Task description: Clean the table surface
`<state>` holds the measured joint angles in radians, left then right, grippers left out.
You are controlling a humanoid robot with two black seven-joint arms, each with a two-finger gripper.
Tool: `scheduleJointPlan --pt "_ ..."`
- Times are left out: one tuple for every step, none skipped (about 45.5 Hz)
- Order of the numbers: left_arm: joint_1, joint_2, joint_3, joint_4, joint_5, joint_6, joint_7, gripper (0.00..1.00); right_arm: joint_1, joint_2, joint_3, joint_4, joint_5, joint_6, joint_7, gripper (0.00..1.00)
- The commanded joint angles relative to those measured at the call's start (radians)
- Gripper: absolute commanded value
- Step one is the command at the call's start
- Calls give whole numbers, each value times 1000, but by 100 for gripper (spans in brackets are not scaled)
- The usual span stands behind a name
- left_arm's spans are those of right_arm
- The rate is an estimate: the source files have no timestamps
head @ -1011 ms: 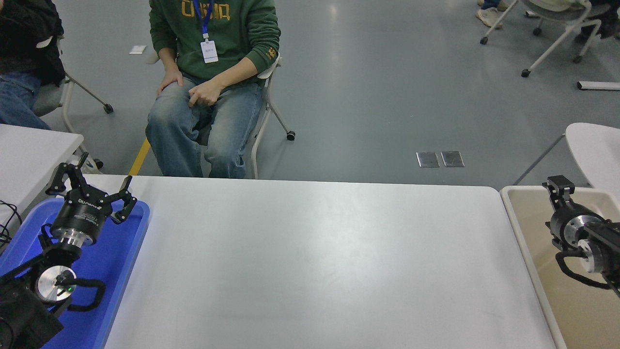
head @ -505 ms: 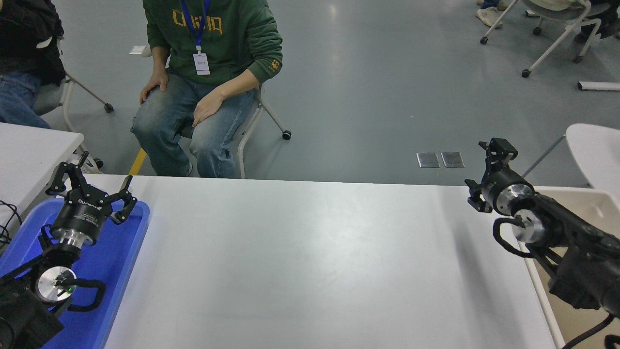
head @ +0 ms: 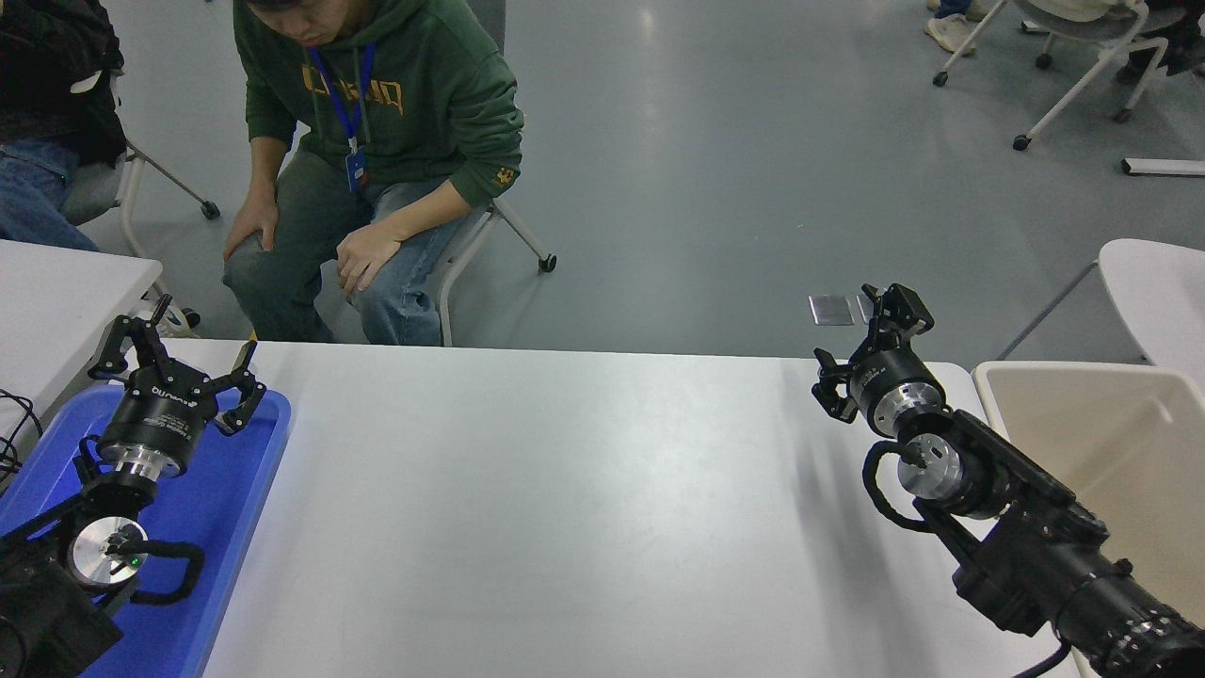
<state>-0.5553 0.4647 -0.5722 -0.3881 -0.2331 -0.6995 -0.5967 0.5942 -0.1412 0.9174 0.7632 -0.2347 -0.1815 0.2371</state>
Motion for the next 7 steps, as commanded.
scheduleJointPlan --pt "0 0 0 0 0 0 0 100 -19 25 8 5 44 13 41 100" --pt "0 0 0 0 0 0 0 100 -17 25 5 5 44 13 41 100" --pt "0 0 0 0 0 0 0 100 -19 25 3 5 44 13 42 100" --pt "0 -1 0 0 0 0 0 100 -19 25 3 5 44 13 42 100" --pt "0 0 0 0 0 0 0 100 -19 25 1 5 44 13 42 100" --pt "0 0 0 0 0 0 0 100 -19 25 0 5 44 13 42 100" --pt "0 0 0 0 0 0 0 100 -19 25 -2 5 44 13 42 100"
